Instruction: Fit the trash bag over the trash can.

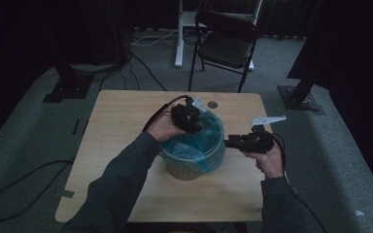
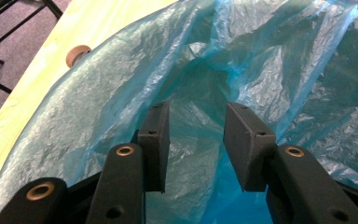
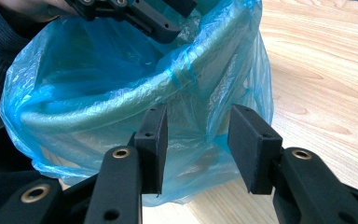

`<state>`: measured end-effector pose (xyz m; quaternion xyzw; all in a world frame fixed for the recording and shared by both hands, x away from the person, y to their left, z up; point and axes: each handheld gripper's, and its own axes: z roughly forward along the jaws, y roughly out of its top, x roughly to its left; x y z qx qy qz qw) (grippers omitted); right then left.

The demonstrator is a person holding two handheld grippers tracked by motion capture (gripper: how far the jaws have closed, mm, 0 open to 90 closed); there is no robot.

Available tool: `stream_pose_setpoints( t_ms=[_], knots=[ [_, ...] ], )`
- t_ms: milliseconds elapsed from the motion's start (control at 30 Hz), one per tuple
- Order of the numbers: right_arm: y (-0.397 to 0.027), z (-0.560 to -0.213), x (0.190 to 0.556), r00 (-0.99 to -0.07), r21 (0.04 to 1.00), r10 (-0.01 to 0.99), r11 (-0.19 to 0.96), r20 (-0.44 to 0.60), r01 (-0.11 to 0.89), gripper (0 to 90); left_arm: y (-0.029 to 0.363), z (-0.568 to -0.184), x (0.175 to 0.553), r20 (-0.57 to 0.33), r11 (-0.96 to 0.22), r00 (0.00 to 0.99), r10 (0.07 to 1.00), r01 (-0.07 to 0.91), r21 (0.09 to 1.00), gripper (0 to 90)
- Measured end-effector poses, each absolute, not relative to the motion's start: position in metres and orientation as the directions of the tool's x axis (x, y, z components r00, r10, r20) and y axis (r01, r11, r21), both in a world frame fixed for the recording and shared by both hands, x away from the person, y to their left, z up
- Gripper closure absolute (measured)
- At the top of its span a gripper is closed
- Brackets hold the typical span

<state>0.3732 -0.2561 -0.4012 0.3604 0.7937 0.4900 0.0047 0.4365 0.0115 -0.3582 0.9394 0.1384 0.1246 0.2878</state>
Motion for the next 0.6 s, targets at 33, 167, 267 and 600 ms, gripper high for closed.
stream_pose_setpoints(
  t_ms=[33, 167, 267, 600],
  knots=[
    [-0.256, -0.401, 0.373, -0.74, 0.781, 0.576, 0.259, 0.346, 0.568, 57.2, 0.01, -0.358, 0.436, 0.161, -0.802, 0.931, 0.329, 0.185, 0.569, 60.7],
    [-0.257, -0.402, 0.373, -0.739, 0.781, 0.577, 0.259, 0.347, 0.568, 57.1, 0.005, -0.356, 0.435, 0.18, -0.818, 0.932, 0.316, 0.172, 0.549, 60.7],
    [-0.257, -0.403, 0.372, -0.739, 0.782, 0.578, 0.257, 0.347, 0.568, 57.1, 0.003, -0.354, 0.436, 0.177, -0.82, 0.933, 0.313, 0.172, 0.547, 60.7],
    [-0.259, -0.403, 0.372, -0.737, 0.781, 0.579, 0.254, 0.35, 0.571, 57.1, -0.001, -0.361, 0.439, 0.176, -0.847, 0.937, 0.302, 0.179, 0.5, 60.7]
  ],
)
